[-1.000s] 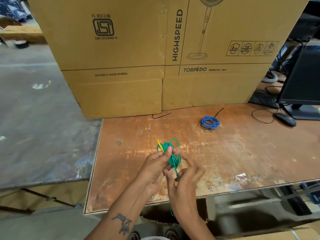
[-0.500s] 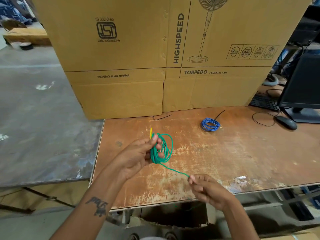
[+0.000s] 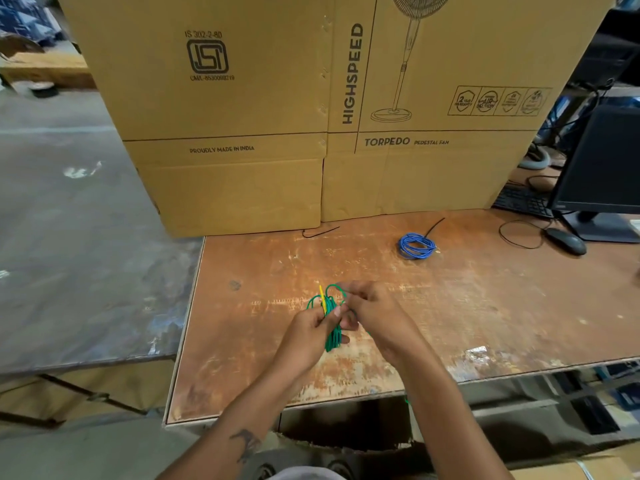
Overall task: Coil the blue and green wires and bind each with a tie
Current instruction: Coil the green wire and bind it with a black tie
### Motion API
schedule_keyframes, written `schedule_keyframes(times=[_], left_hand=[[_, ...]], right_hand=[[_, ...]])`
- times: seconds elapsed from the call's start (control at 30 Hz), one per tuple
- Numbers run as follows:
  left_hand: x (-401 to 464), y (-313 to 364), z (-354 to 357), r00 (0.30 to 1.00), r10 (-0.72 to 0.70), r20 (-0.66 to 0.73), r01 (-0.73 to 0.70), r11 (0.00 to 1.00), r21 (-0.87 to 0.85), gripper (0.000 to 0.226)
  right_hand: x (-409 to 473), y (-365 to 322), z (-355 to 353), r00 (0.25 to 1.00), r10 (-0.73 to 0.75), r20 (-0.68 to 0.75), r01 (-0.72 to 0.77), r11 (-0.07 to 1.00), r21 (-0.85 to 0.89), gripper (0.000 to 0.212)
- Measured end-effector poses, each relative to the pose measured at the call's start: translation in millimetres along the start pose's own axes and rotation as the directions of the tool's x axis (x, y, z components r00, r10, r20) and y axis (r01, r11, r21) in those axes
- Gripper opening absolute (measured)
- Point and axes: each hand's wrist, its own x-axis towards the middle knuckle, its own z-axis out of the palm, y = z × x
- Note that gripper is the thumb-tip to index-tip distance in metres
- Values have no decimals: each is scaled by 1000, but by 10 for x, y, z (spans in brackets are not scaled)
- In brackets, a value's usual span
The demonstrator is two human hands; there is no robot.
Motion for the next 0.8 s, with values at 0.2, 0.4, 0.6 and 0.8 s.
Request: schedule_keyframes(times=[0.2, 0.4, 0.6, 0.8], left_hand=[[9, 6, 127, 955, -297, -14, 247, 818, -520, 27], [41, 108, 116, 954, -298, 5, 231, 726, -648, 31], [85, 85, 88, 980, -188, -72, 111, 803, -585, 26], [262, 240, -110, 993, -79, -88, 15, 824, -566, 20]], right_hand=[[-211, 150, 197, 933, -240, -268, 180, 957, -229, 46], [-243, 397, 233, 886, -295, -359, 225, 948, -223, 45], [-313, 313, 109, 938, -272, -215, 209, 939, -272, 36], [-256, 402, -165, 968, -37, 250, 24, 998, 53, 15]])
